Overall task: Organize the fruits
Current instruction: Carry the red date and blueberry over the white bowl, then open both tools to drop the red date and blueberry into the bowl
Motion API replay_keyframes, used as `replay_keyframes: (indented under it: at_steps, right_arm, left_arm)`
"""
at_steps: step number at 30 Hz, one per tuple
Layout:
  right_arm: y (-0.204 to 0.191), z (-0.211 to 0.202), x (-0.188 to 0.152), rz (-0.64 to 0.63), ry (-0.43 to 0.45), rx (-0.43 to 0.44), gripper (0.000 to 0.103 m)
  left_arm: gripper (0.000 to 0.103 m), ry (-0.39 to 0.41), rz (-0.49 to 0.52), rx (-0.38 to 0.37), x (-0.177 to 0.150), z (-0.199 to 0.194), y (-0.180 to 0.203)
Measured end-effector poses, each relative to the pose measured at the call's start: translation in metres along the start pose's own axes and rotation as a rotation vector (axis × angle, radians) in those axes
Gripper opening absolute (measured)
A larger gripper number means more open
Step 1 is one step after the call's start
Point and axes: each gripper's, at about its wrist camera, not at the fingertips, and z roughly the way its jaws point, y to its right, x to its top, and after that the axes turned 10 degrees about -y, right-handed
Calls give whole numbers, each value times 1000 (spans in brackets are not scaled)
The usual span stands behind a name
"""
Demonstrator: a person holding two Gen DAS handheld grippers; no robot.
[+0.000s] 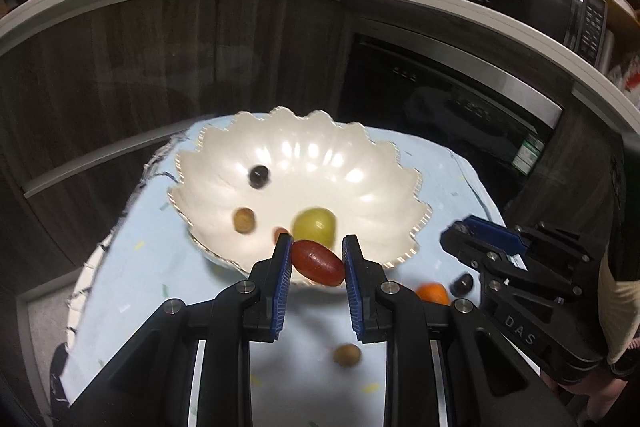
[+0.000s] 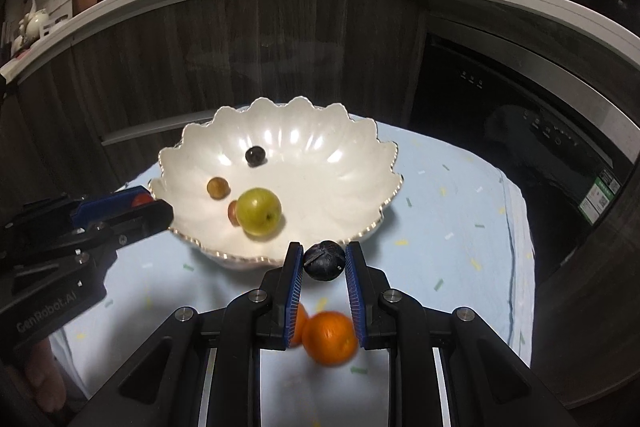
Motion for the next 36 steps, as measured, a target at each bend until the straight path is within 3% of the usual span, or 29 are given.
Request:
replay_keyframes:
  at_steps: [7,36]
  right_arm:
    - [-6,13,20,18,-20,-23,23]
    - [4,64,87,70,-75,-46,23]
  left_arm:
    - [26,-20,-17,-1,24,10,-32]
    - [26,-97,72,-4,94,65,-53]
